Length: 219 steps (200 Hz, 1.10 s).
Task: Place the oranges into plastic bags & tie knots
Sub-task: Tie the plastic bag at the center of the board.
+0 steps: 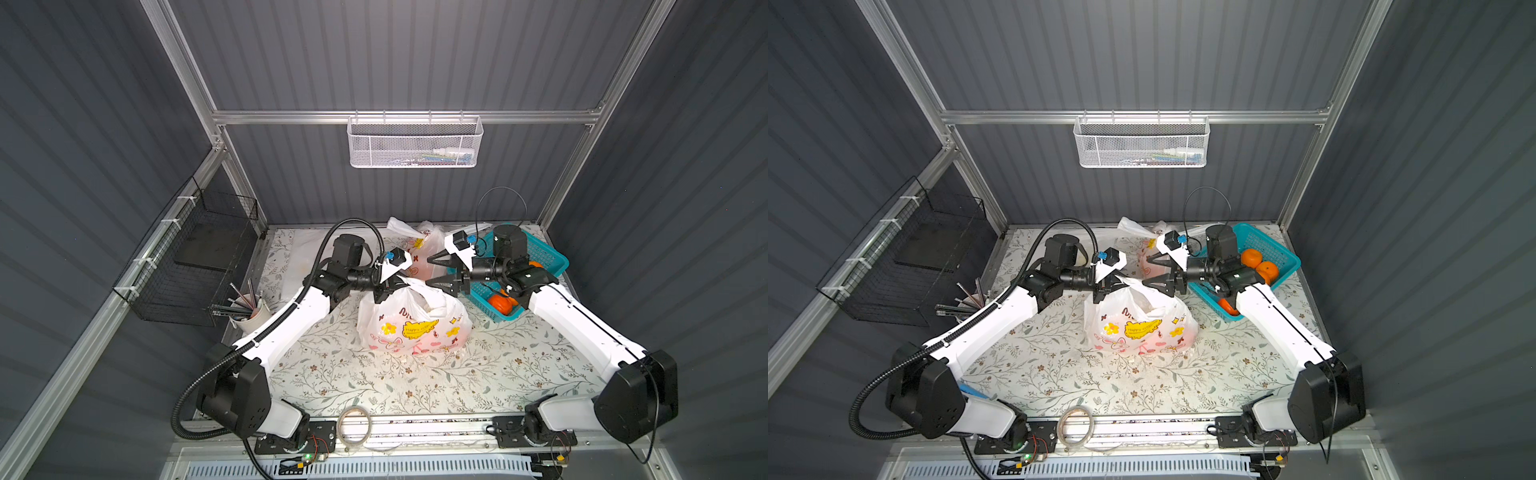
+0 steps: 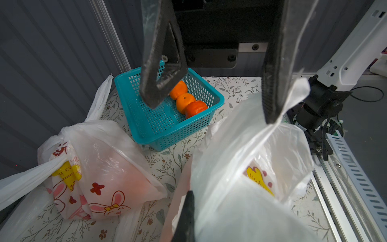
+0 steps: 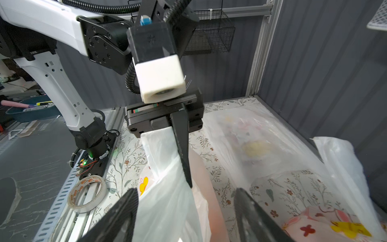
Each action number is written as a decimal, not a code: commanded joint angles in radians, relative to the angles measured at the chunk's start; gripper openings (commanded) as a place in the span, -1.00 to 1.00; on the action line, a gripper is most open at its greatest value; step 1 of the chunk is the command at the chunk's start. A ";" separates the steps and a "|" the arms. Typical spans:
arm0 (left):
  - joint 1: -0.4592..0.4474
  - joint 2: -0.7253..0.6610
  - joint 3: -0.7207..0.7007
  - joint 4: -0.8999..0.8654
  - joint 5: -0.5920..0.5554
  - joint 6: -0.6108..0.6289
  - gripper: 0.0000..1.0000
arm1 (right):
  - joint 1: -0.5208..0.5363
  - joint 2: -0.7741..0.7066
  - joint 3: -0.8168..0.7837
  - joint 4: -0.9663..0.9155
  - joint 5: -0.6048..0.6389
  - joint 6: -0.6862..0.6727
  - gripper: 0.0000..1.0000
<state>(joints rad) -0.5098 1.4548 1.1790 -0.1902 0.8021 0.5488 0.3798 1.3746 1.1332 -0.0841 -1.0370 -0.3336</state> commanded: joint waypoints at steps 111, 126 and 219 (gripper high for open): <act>-0.006 -0.063 -0.018 0.015 0.025 0.056 -1.00 | 0.034 -0.019 -0.032 0.031 0.047 0.046 0.38; -0.004 -0.059 -0.019 0.012 0.025 0.055 -1.00 | 0.017 -0.051 -0.039 0.107 0.025 0.099 0.46; -0.005 -0.076 -0.040 0.040 0.010 0.045 -1.00 | -0.006 0.009 -0.020 0.111 0.018 0.142 0.38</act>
<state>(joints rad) -0.5106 1.3998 1.1542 -0.1699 0.8085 0.5880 0.3531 1.3861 1.1320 0.0422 -0.9951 -0.1646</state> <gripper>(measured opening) 0.049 0.685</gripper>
